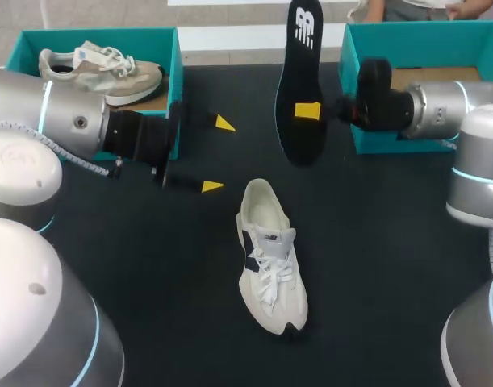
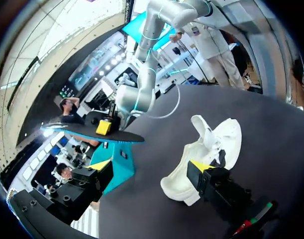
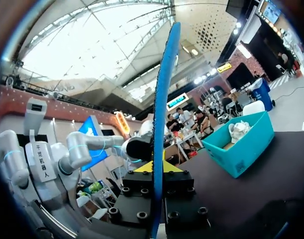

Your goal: Take the shoe out of the shoebox, open the shoe tongue, remove and reinsert the insole, then place the shoe into the shoebox

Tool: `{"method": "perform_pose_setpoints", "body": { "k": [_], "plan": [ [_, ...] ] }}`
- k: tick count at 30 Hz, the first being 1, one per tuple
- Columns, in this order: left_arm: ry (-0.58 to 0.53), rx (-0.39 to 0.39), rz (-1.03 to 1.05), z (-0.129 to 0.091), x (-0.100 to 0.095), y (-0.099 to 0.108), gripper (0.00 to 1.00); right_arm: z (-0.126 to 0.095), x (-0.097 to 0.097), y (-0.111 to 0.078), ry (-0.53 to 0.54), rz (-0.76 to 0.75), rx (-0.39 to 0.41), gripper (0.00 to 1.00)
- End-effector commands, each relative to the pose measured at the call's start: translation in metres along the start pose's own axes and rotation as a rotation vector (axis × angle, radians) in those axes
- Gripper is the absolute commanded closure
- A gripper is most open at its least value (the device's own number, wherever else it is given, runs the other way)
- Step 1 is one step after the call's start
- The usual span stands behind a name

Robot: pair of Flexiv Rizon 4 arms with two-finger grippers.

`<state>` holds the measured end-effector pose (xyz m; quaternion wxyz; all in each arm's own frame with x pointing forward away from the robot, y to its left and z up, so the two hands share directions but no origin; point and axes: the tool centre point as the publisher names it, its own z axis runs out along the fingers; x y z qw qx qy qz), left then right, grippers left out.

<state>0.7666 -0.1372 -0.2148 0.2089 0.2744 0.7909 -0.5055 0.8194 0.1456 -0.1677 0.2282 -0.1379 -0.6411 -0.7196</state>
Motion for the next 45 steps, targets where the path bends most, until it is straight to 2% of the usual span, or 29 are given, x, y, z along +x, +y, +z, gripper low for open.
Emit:
{"method": "perform_pose_setpoints", "body": {
  "k": [1,5,34,35,41,45],
  "plan": [
    [0.026,-0.044,-0.059,0.003,0.016,0.001,0.0,-0.005,0.005,-0.009,-0.002,-0.037,-0.014,1.0],
    [0.059,-0.072,-0.132,0.01,0.029,0.006,0.0,-0.006,0.006,-0.013,-0.005,-0.051,-0.001,1.0],
    [0.059,-0.072,-0.132,0.01,0.029,0.006,0.0,-0.006,0.006,-0.013,-0.005,-0.051,-0.001,1.0],
    [0.057,-0.082,-0.147,0.01,0.033,0.011,0.0,-0.006,0.006,-0.013,-0.005,-0.051,-0.001,1.0],
    [0.097,-0.093,-0.241,0.021,0.061,0.039,0.0,0.009,-0.031,-0.033,0.053,-0.136,-0.015,1.0],
    [0.127,-0.128,-0.246,0.03,0.074,0.051,0.0,0.014,-0.049,-0.05,0.073,-0.191,-0.019,1.0]
  ]
}}
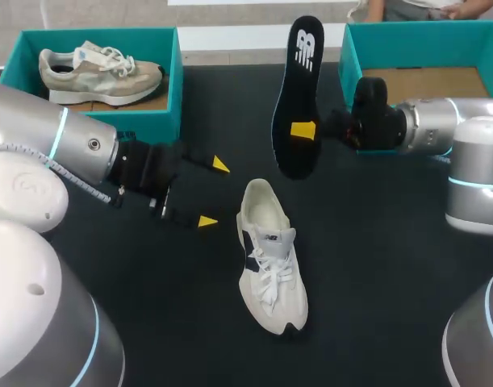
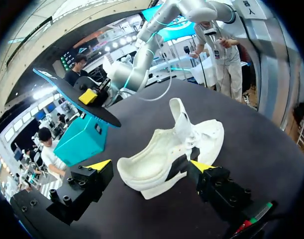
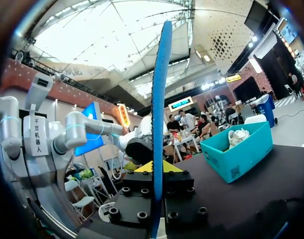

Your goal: Take the shoe out of the shoebox, open the shoe tongue, remove and reinsert the insole, then place the shoe into the shoebox

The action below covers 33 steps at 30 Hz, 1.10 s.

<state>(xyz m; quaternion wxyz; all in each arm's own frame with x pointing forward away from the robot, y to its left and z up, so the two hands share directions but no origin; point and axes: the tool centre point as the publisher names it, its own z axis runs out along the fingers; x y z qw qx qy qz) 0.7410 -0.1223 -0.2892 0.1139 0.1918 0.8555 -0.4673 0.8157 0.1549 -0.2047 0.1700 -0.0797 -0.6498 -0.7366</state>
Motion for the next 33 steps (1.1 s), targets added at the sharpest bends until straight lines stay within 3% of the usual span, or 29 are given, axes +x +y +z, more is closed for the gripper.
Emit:
{"method": "perform_pose_setpoints", "body": {
  "k": [1,5,10,19,27,33],
  "plan": [
    [0.021,-0.035,-0.018,0.019,0.003,0.015,0.0,0.011,-0.034,-0.027,0.066,-0.025,-0.026,1.0],
    [0.044,-0.07,-0.066,0.015,-0.001,0.021,0.0,0.012,-0.042,-0.036,0.063,-0.073,-0.012,1.0],
    [0.09,-0.147,-0.166,0.006,-0.008,0.016,0.0,0.015,-0.045,-0.03,0.071,-0.084,-0.014,1.0],
    [0.121,-0.248,-0.198,0.008,-0.01,0.014,0.0,0.042,-0.023,-0.013,0.101,-0.09,-0.093,1.0],
    [0.074,-0.303,-0.27,0.003,-0.006,0.02,0.0,0.048,-0.015,-0.027,0.11,-0.099,-0.1,1.0],
    [0.054,-0.32,-0.29,0.002,-0.004,0.023,0.0,0.042,-0.014,-0.025,0.08,-0.08,-0.124,1.0]
  ]
}}
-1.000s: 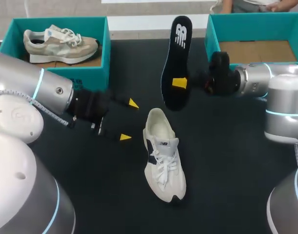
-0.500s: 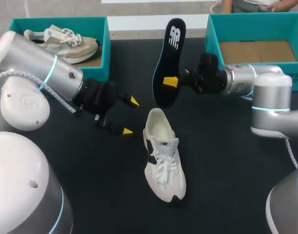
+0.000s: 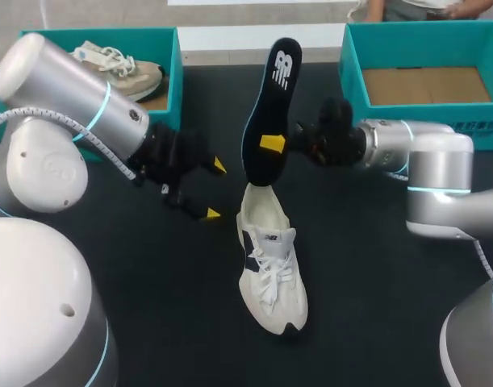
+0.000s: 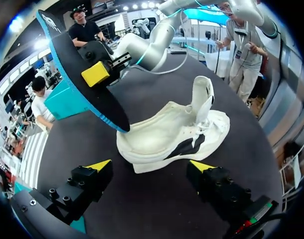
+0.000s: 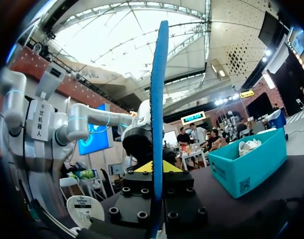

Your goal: Take the shoe out of the shoebox, open the shoe tongue, remove and reinsert the insole, then place the shoe into the shoebox

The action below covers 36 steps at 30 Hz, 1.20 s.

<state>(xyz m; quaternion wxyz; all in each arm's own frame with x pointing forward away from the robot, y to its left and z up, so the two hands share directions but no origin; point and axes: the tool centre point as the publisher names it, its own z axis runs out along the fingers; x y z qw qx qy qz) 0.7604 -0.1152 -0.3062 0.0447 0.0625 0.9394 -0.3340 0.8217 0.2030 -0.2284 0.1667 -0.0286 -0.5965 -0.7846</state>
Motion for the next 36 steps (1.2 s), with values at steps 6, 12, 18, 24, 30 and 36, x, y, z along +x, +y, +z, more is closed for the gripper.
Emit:
{"method": "perform_pose_setpoints", "body": {
  "k": [6,12,18,24,30,36],
  "plan": [
    [-0.014,0.004,-0.001,0.002,0.008,0.005,0.0,-0.001,0.007,0.0,-0.016,-0.002,0.001,1.0],
    [-0.019,-0.01,0.001,0.002,0.008,0.006,0.0,0.0,0.009,-0.002,-0.021,-0.008,-0.005,1.0],
    [-0.019,-0.044,-0.005,0.002,0.008,0.004,0.0,0.006,0.018,-0.011,-0.03,-0.036,-0.034,1.0],
    [-0.039,-0.063,0.0,0.004,0.004,0.002,0.0,0.004,0.022,-0.019,-0.021,-0.062,-0.043,1.0],
    [-0.051,-0.047,-0.008,0.01,0.0,0.005,0.0,-0.002,0.024,-0.034,-0.051,-0.053,-0.059,1.0],
    [-0.047,-0.045,-0.003,0.011,-0.003,0.004,0.0,-0.001,0.027,-0.043,-0.082,-0.03,-0.053,1.0]
  ]
}}
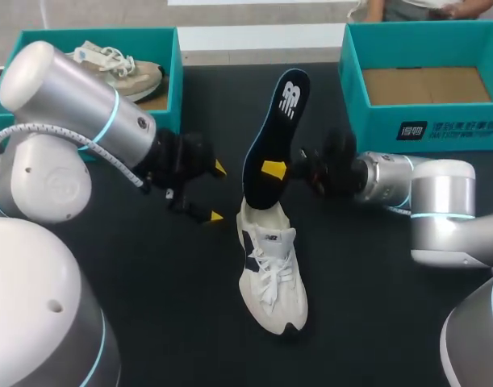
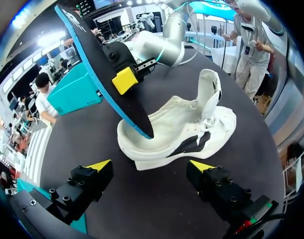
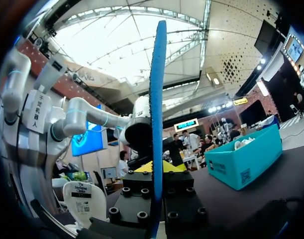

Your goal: Take the shoe out of the shoebox, open the shoe tongue, remove and reinsert the insole, then place the shoe into the shoebox

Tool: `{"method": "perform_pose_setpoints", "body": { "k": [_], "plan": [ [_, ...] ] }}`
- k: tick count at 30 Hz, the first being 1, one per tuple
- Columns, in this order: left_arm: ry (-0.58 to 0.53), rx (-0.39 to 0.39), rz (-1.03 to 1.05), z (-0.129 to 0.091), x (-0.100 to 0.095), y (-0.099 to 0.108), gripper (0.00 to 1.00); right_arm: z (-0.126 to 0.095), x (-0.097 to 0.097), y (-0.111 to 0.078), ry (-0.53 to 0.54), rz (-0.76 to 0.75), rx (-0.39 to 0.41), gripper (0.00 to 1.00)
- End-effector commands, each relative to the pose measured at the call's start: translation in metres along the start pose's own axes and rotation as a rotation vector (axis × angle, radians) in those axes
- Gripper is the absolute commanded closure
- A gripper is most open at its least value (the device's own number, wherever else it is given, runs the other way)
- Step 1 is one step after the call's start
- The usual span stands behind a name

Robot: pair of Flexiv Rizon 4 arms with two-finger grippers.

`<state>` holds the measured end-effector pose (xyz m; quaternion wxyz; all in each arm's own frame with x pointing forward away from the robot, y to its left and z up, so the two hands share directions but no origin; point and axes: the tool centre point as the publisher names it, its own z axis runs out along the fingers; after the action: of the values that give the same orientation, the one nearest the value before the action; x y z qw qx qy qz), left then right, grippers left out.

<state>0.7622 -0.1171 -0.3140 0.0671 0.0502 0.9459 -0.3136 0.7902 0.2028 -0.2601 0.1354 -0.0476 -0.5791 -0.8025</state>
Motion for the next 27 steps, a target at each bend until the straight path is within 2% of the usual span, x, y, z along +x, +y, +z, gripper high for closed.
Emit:
{"method": "perform_pose_setpoints", "body": {
  "k": [1,7,16,27],
  "plan": [
    [0.001,0.004,0.005,0.003,-0.002,0.0,0.0,0.003,0.006,-0.006,-0.031,0.012,0.007,1.0],
    [0.002,0.027,0.008,0.005,-0.003,0.0,0.0,0.002,0.011,-0.013,-0.055,0.047,0.01,1.0],
    [0.005,0.021,0.014,0.004,-0.001,-0.001,0.0,-0.004,0.019,-0.026,-0.105,0.099,0.035,1.0],
    [0.019,0.035,0.028,0.009,0.0,-0.005,0.0,-0.006,0.02,-0.034,-0.136,0.193,0.106,1.0]
  ]
}}
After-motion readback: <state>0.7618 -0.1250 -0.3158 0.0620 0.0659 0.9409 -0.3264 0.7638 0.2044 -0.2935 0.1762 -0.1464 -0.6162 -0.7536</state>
